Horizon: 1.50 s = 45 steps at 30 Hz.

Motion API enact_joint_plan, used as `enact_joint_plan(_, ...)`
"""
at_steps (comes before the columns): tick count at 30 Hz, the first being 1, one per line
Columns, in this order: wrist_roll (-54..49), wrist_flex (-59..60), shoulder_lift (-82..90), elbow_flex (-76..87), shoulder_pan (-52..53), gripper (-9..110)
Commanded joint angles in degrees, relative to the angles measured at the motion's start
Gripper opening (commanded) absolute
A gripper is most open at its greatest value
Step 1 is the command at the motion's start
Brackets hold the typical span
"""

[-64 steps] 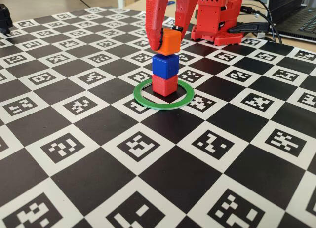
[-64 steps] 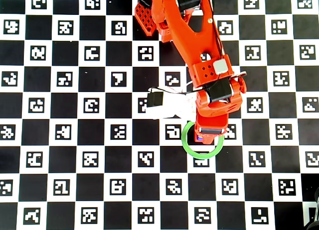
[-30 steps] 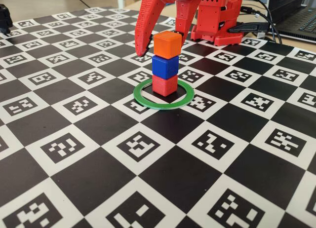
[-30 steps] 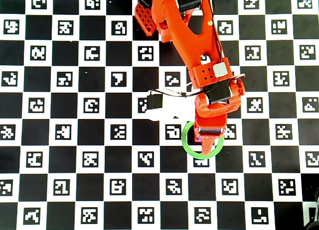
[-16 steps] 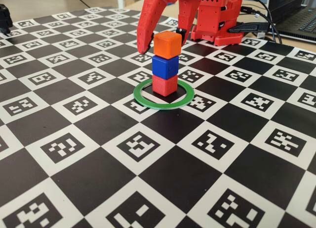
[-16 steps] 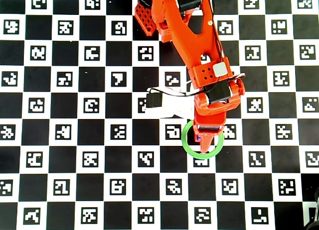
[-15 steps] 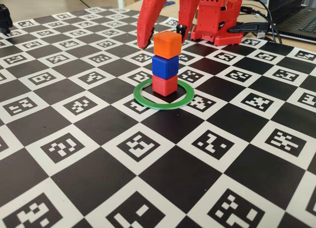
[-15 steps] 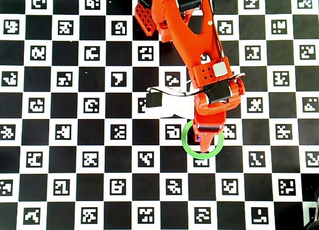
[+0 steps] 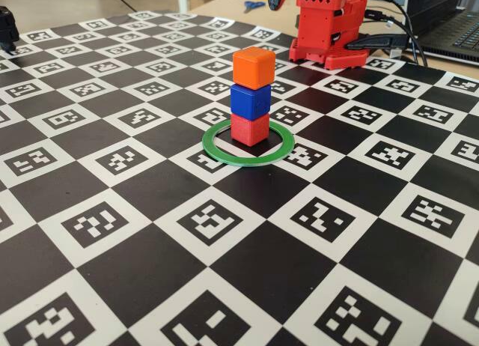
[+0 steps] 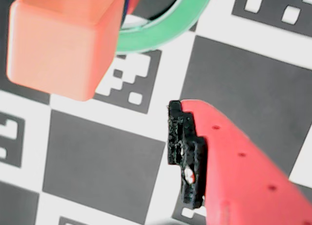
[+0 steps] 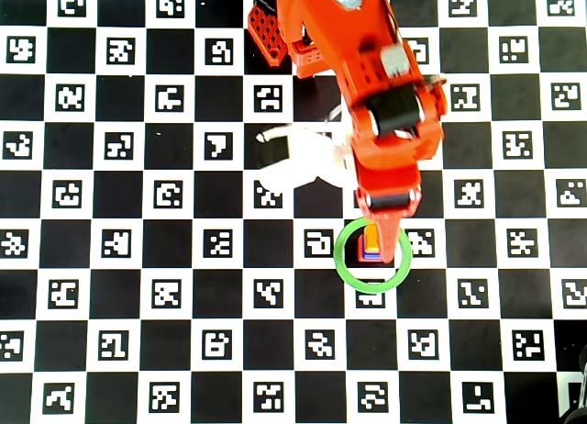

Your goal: Grab the red cube then put it in the green circle then put the blue cube on top and finally the orange cube on top

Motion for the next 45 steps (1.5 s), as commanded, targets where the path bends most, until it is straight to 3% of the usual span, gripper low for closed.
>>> enact_joint_plan(1,-7.65,-1.49,11.16,3.16,2.37,29)
enact_joint_plan(5,-15.29,-4.04,20.74,10.37,4.57,18)
enact_joint_plan(10,-21.8,-2.37,26.28,13.36,8.53,-5)
enact_joint_plan(15,-35.51,-5.62,29.71,19.16,15.21,-5)
enact_joint_plan(23,-47.29,-18.37,36.3,33.84,23.47,-6)
enact_joint_plan(37,-49.92,-24.26,53.35,52.29,14.06,-6)
enact_joint_plan(45,-56.51,-25.31,70.49,67.41,12.57,-6)
